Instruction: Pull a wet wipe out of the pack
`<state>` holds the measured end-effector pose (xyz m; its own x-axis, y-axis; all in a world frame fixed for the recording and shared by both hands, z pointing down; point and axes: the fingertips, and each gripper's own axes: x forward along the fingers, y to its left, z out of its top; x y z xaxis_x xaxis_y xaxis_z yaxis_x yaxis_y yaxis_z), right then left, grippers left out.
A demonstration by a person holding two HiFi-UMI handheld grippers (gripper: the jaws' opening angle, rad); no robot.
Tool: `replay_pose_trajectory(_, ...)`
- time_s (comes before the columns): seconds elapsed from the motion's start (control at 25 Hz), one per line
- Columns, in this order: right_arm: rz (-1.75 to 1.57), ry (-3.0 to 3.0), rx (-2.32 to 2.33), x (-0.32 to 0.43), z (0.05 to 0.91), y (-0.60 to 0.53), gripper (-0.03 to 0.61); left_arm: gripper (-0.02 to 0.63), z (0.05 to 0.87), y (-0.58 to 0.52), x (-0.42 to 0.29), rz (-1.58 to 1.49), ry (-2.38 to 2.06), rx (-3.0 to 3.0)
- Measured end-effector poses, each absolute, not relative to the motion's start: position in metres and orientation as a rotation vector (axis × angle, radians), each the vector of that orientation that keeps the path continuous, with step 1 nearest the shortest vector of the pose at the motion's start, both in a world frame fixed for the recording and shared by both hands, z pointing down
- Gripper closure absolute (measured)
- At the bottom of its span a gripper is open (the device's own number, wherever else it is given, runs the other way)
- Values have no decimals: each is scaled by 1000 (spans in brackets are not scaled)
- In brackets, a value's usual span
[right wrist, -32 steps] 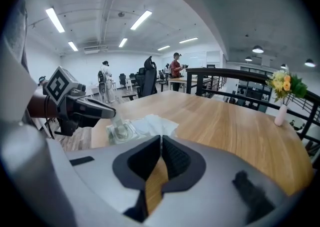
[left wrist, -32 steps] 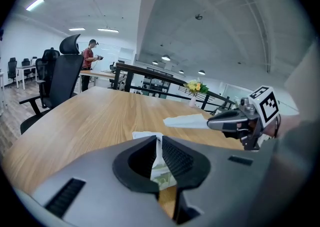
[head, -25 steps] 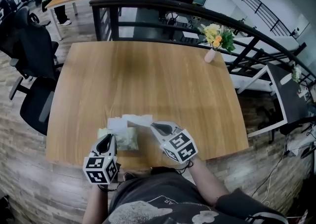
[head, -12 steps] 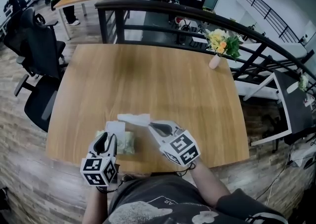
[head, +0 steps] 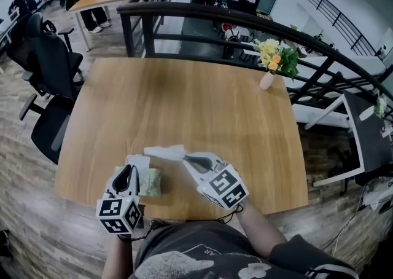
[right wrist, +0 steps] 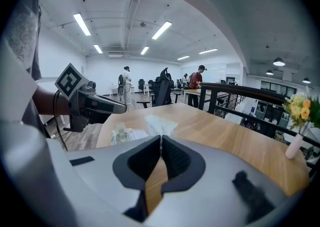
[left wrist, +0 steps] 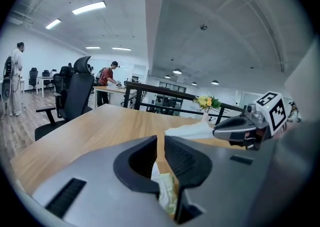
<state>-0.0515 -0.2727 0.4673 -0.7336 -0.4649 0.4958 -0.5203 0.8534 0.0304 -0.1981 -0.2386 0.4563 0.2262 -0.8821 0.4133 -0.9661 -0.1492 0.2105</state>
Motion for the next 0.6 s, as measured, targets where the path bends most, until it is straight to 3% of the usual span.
replay_pose_trajectory(0.6,175,-2540,671,-42,476,-290,548,598,448,-263,-183,269,-1721,2099)
